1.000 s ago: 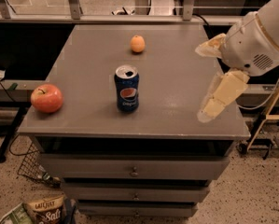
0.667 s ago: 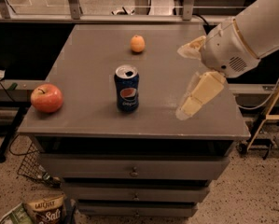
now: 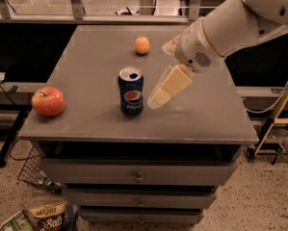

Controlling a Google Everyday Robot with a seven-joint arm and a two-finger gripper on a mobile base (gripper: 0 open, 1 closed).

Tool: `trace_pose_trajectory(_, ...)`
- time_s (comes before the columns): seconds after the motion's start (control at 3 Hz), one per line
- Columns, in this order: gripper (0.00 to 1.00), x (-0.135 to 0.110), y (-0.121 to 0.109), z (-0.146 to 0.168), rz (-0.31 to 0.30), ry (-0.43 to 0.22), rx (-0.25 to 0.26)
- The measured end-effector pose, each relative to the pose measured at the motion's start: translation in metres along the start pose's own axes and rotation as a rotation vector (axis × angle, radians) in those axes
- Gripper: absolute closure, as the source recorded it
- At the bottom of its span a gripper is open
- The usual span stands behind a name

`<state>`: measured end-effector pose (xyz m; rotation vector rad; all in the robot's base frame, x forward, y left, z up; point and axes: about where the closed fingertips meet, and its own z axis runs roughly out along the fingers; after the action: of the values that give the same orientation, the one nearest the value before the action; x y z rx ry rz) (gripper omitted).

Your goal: Pick pepsi can

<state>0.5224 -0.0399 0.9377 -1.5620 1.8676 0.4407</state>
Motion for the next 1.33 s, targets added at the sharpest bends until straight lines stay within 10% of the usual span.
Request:
trace_pose_trajectory(1.0, 0.00, -0.015, -0.005, 0.061, 0.027, 0.077, -0.032)
trace_pose_trajectory(1.33, 0.15, -0.016, -0.001, 0.071, 0.021, 0.099, -0.046)
